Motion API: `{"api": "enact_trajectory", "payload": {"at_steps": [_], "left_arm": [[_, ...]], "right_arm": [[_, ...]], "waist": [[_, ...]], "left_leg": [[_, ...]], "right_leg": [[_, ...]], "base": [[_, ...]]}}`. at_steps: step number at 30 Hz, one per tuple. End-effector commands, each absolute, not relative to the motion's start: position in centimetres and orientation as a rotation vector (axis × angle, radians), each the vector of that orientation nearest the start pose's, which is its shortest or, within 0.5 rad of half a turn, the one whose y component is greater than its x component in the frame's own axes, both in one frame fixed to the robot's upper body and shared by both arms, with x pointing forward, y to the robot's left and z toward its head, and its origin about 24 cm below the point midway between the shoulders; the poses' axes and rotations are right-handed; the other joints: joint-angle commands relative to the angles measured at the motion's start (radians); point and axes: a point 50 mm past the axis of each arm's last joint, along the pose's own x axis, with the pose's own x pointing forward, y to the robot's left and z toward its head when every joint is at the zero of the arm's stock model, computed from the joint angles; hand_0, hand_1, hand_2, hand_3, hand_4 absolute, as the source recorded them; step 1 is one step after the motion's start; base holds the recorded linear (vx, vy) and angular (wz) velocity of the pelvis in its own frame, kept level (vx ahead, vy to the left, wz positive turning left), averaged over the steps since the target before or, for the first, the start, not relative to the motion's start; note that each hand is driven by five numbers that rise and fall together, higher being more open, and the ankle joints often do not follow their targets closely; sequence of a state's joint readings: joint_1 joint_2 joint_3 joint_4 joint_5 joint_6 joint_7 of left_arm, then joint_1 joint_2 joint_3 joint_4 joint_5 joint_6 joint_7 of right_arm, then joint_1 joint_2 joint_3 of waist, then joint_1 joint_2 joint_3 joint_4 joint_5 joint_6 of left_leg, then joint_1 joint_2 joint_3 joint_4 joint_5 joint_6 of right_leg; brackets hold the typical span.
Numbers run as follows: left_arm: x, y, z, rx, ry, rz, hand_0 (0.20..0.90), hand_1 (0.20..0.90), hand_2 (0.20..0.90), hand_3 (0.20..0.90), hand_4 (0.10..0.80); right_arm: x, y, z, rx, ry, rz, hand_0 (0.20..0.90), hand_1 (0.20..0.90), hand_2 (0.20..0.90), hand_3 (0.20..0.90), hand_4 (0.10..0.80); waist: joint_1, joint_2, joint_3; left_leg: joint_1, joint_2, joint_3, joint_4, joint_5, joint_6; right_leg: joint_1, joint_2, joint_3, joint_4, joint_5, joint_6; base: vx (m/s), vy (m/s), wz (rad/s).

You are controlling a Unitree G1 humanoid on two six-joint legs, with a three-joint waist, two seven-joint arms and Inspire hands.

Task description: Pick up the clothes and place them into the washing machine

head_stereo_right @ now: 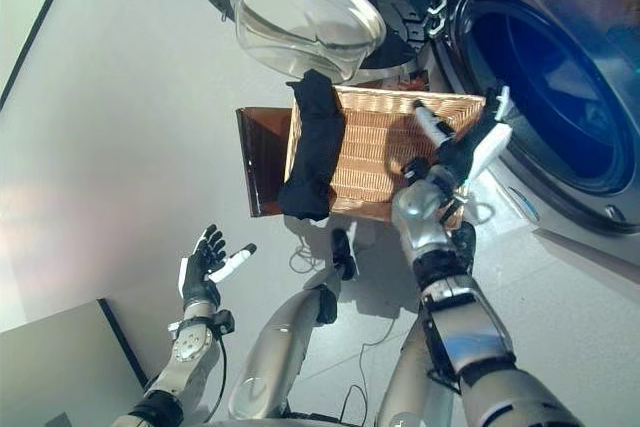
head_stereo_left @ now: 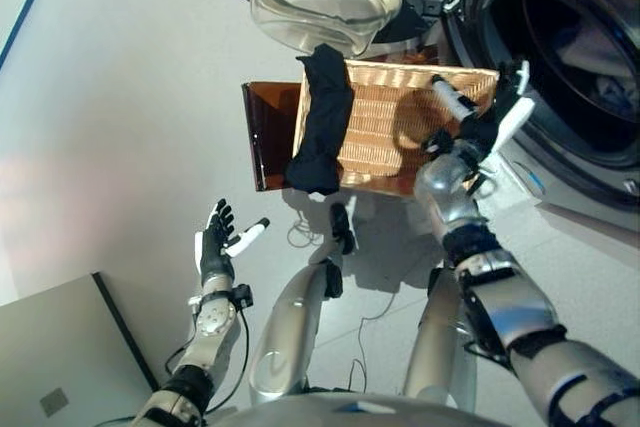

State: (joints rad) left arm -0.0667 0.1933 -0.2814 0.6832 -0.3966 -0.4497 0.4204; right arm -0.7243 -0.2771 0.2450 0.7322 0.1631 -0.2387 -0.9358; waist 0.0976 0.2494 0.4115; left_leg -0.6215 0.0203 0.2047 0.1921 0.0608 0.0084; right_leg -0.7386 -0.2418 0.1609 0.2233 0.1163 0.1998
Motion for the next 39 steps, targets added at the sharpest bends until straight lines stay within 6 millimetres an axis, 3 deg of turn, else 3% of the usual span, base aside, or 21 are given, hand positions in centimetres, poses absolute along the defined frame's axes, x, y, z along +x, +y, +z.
{"api": "enact_trajectory", "payload": {"at_steps": [1,9,15,27,39], "left_arm": [[21.7,21.4,-5.3,0.001,0.171,0.499,0.9,0.9,0.9,0.9,0.8],[22.4,21.5,-4.7,-0.013,0.147,0.51,0.9,0.9,0.9,0.9,0.8],[22.9,21.6,-4.2,0.034,0.131,0.485,0.9,0.9,0.9,0.9,0.8],[23.3,23.4,-5.8,0.161,0.25,0.562,0.9,0.9,0.9,0.9,0.8],[24.9,22.8,-3.2,0.04,0.1,0.553,0.9,0.9,0.9,0.9,0.8]], "right_arm": [[35.7,-15.4,14.8,-0.211,-0.5,-0.557,0.9,0.9,0.9,0.9,0.8],[36.2,-12.1,14.3,-0.19,-0.459,-0.421,0.9,0.9,0.9,0.9,0.8],[36.7,-10.9,13.8,-0.169,-0.407,-0.353,0.9,0.9,0.9,0.9,0.8],[38.9,-12.2,13.4,-0.081,-0.252,-0.344,0.9,0.9,0.9,0.9,0.8],[40.0,-12.2,15.9,-0.014,-0.268,-0.349,0.9,0.9,0.9,0.9,0.8]], "waist": [[0.023,-0.01,-0.029],[0.042,-0.036,-0.014],[0.058,-0.034,0.0],[0.102,-0.019,0.027],[0.131,-0.018,0.079]], "left_leg": [[-0.035,0.008,0.004,-0.039,0.03,-0.061],[-0.015,0.005,-0.018,-0.057,0.045,-0.066],[-0.002,-0.001,-0.031,-0.084,0.064,-0.071],[-0.004,-0.016,-0.066,-0.14,0.1,-0.076],[-0.05,-0.011,-0.086,-0.123,0.102,-0.076]], "right_leg": [[0.04,0.036,-0.004,0.074,-0.11,-0.087],[0.087,0.03,-0.033,0.039,-0.101,-0.084],[0.113,0.021,-0.053,0.011,-0.089,-0.079],[0.141,-0.017,-0.104,-0.041,-0.065,-0.069],[0.113,-0.022,-0.126,-0.009,-0.081,-0.072]], "base": [[0.009,-0.032,-0.02],[0.002,-0.011,0.06],[0.011,0.01,0.06],[0.02,0.034,0.12],[-0.004,0.003,0.07]]}}
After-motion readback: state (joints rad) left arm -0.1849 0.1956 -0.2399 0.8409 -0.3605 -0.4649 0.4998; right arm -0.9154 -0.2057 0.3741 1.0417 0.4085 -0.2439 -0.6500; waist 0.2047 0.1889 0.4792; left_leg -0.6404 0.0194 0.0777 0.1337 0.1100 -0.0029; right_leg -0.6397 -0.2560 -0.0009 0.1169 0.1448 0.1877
